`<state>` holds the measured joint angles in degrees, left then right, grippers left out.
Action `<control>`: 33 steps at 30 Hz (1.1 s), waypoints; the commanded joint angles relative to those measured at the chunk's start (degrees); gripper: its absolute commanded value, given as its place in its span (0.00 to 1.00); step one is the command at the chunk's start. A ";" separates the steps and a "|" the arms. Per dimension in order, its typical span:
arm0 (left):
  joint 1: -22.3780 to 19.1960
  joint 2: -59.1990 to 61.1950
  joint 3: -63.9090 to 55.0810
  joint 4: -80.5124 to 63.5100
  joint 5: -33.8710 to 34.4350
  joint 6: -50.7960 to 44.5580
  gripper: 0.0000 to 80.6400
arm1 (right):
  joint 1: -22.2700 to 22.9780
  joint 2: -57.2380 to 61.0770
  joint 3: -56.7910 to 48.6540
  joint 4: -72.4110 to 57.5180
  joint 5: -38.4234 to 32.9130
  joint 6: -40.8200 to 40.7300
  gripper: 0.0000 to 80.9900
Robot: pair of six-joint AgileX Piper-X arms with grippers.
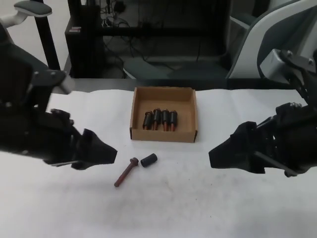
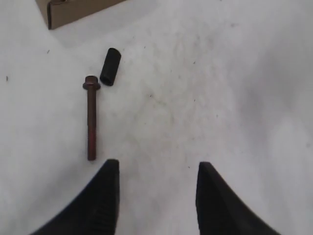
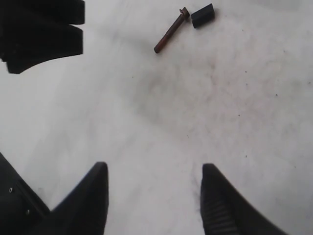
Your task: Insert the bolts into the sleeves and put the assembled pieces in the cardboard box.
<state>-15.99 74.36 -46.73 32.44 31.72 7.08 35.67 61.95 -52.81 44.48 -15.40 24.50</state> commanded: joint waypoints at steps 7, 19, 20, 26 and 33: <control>-0.21 13.67 -15.34 6.69 -4.21 10.70 0.62 | 0.14 -0.55 -0.04 -0.88 -2.05 -0.03 0.70; -7.54 26.03 -27.13 22.29 -11.70 18.69 0.62 | 0.14 -0.55 -0.04 -1.02 -2.11 -3.05 0.70; -8.34 26.57 -27.12 21.56 -13.25 18.67 0.62 | 0.14 -0.55 -0.04 -1.02 -2.11 -3.05 0.70; -9.60 29.08 -27.12 20.13 -16.23 15.98 0.62 | 0.14 -0.55 -0.04 -1.02 -3.44 -4.10 0.70; -9.25 30.96 -27.12 18.49 -16.87 14.70 0.62 | 0.04 -0.55 -0.04 -1.02 -3.42 -5.39 0.70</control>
<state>-25.32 105.13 -73.42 52.23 15.93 22.69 35.67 61.95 -52.67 44.23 -18.08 20.28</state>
